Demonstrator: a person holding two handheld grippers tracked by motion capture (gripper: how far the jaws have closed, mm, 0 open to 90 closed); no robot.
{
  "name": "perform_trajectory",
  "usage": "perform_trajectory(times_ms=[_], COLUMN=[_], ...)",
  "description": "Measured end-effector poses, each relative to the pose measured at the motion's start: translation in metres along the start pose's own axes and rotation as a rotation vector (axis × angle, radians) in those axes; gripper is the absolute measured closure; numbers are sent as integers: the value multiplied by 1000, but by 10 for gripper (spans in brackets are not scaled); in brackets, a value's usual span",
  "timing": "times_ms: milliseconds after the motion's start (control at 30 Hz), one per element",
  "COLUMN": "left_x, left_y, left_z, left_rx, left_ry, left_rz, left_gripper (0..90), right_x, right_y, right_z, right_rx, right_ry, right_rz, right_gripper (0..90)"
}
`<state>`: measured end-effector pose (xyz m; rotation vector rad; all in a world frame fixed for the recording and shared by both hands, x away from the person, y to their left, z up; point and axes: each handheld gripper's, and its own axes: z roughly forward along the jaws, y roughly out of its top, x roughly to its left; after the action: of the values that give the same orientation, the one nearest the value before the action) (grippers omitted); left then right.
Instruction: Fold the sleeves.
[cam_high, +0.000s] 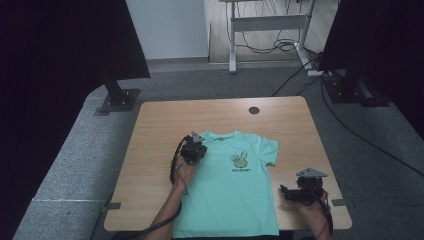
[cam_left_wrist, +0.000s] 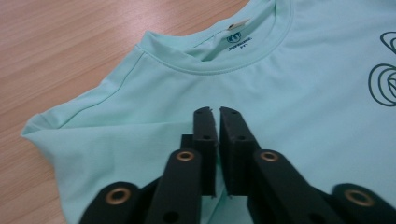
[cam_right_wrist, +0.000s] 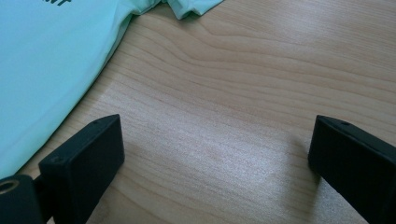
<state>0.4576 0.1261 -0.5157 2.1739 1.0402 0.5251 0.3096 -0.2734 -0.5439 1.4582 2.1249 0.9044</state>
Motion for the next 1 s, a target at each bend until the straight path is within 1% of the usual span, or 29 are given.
perform_trajectory(times_ms=[100, 200, 267, 433, 533, 567, 600, 700, 800, 900, 933, 1000], left_x=[-2, 0, 4, 18, 26, 32, 32, 40, 47, 50, 52, 54], left_y=[0, -2, -4, -12, -17, -21, -21, -28, -36, -40, -42, -45], left_z=[-10, -15, -21, -35, -43, -47, -47, -52, -57, -58, -58, -56], left_rx=[-9, -13, -16, -25, -28, -33, -33, -38, -42, -48, -47, -40], left_ry=[4, 7, 7, 1, -1, -7, -7, -22, -24, -27, -38, -46], left_rz=[22, 26, 22, -13, -30, -50, -50, -82, -106, -118, -135, -149], left_gripper=[731, 694, 669, 601, 575, 562, 555, 536, 533, 531, 527, 522], right_x=[0, 0, 0, 0, 0, 0, 0, 0, 0, 0, 0, 0], right_y=[0, 0, 0, 0, 0, 0, 0, 0, 0, 0, 0, 0], right_z=[0, 0, 0, 0, 0, 0, 0, 0, 0, 0, 0, 0], right_rx=[0, 0, 0, 0, 0, 0, 0, 0, 0, 0, 0, 0], right_ry=[0, 0, 0, 0, 0, 0, 0, 0, 0, 0, 0, 0], right_rz=[0, 0, 0, 0, 0, 0, 0, 0, 0, 0, 0, 0], right_gripper=[29, 28, 29, 28, 28, 28, 28, 28, 28, 28, 28, 28])
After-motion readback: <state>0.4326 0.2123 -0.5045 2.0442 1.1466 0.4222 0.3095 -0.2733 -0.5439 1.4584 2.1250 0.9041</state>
